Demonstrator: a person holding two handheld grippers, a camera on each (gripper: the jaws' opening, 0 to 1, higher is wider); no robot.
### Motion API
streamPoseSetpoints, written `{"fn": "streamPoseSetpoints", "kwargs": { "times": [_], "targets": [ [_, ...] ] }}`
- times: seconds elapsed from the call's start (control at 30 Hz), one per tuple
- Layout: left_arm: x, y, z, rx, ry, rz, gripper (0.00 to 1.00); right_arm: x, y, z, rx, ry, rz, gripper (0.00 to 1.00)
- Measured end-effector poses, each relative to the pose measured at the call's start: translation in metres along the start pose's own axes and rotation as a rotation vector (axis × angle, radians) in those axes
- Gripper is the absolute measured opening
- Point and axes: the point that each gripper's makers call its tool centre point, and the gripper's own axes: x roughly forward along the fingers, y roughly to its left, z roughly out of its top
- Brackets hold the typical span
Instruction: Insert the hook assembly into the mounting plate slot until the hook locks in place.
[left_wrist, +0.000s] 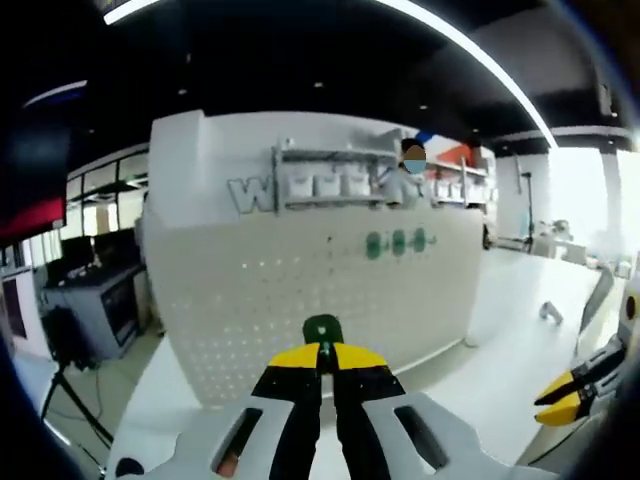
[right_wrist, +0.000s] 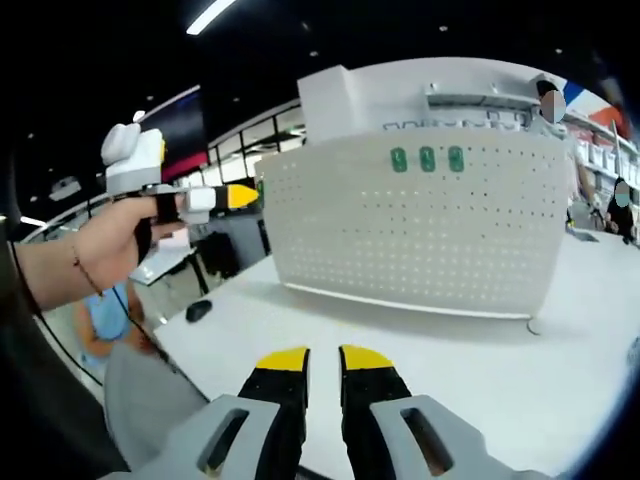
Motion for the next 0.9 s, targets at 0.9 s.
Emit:
{"fn": "streamPoseSetpoints", "kwargs": {
  "times": [0.9],
  "targets": [
    [0.092,-0.025,0.029,0.023,-0.063,0.068,0.02,-0.014,-0.021,-0.021,-0.063,0.112,0.138,0.13]
  ]
}}
